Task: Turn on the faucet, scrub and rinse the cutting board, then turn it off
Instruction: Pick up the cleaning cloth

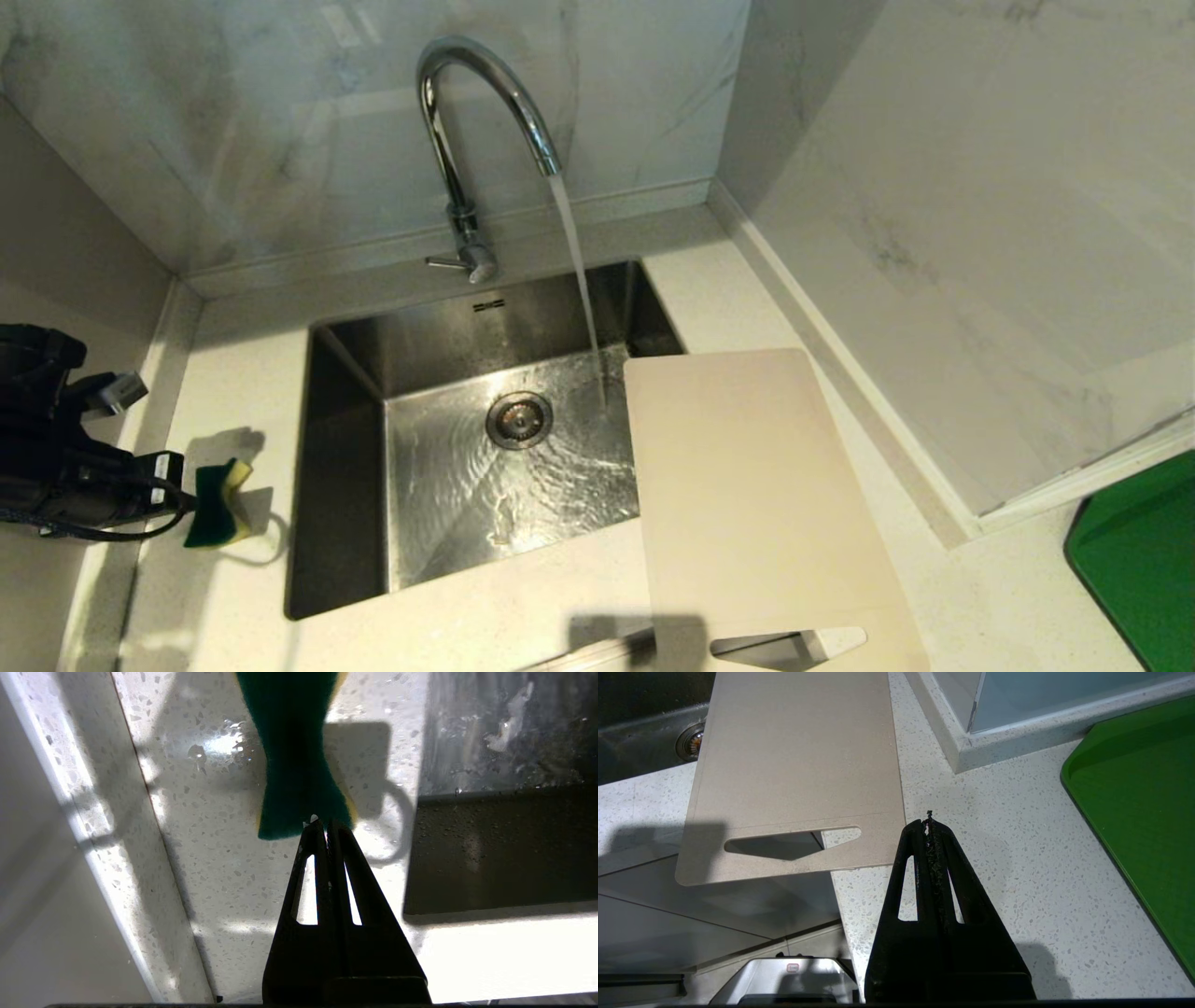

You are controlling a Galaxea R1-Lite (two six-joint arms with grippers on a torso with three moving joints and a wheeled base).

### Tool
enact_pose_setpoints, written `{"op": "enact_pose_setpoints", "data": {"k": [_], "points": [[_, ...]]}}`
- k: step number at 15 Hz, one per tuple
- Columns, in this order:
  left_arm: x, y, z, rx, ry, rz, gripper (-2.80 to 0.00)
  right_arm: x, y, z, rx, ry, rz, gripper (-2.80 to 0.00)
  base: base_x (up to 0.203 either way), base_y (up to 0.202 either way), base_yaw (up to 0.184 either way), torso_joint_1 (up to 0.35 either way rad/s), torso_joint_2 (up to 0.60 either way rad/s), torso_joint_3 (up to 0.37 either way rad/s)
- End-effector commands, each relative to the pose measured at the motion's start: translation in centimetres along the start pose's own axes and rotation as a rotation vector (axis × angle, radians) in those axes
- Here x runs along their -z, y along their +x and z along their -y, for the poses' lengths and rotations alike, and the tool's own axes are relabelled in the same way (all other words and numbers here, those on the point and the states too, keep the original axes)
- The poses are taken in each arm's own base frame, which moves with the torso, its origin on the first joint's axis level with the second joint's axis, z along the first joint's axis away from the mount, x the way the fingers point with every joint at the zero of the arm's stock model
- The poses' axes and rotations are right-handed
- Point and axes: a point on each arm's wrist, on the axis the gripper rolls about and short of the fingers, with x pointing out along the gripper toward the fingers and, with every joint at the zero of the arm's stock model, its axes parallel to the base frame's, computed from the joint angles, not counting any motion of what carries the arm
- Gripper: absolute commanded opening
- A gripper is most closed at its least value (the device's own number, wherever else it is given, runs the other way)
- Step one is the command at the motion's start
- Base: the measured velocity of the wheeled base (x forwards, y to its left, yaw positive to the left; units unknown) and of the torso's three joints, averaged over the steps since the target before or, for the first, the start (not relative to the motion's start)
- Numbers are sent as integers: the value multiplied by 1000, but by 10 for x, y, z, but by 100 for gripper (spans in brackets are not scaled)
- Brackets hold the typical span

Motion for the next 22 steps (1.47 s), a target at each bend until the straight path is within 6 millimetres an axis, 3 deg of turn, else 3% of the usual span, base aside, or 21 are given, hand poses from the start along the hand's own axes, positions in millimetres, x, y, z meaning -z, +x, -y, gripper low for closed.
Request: {"op": "enact_pose_setpoints", "data": {"k": [1,10,22], "points": [[-1,11,-2,-9,-10,-29,0,0,0,0,0,0,0,-280,0,0,0,0,0,0],[-15,39,-6,-14,-64,-62,0,0,0,0,2,0,0,-280,0,0,0,0,0,0],[-21,52,-19,-25,-94,-80,0,0,0,0,0,0,0,-280,0,0,0,0,0,0]]}}
